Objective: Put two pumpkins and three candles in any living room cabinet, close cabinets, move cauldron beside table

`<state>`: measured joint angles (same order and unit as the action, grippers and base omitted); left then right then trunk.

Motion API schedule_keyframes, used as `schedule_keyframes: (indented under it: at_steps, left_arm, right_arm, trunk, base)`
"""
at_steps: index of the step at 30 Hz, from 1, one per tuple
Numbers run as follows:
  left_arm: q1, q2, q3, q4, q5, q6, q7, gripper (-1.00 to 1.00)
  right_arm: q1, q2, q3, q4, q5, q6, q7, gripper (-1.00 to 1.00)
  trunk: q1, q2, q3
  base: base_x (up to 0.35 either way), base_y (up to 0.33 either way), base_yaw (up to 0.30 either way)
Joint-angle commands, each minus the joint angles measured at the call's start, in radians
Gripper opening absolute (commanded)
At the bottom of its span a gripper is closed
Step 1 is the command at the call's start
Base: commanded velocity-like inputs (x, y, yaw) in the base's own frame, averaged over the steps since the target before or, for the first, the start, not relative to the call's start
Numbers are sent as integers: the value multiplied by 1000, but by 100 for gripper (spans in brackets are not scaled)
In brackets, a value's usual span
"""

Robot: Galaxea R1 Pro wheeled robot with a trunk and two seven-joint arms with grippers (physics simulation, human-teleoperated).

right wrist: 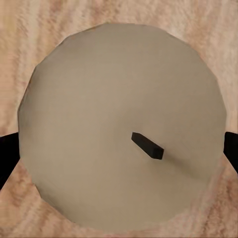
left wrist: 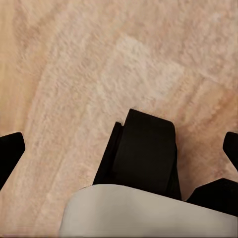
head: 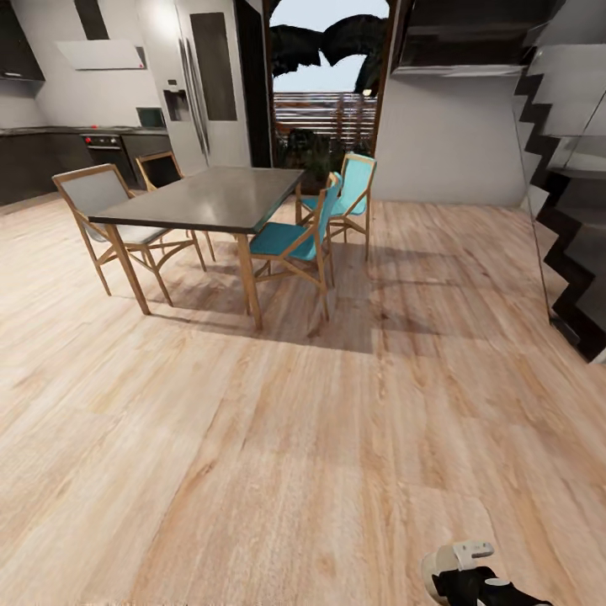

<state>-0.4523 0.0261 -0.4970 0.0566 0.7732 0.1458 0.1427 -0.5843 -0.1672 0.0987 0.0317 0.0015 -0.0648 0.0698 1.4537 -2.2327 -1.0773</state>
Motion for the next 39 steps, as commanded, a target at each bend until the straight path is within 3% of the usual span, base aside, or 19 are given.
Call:
schedule_keyframes:
  at_steps: [1,39]
  left_arm:
    - [2,0,0,0,0,0,0,100]
    - [4,0,0,0,0,0,0,100]
  right_arm:
    - [0,0,-1,0,0,0,-1,-100]
    - [0,-1,-2,0,-1,2,-13,-100]
  trunk:
    - [0,0,-1]
    - [0,0,-23]
  base:
    - [0,0,277]
    - [0,0,277]
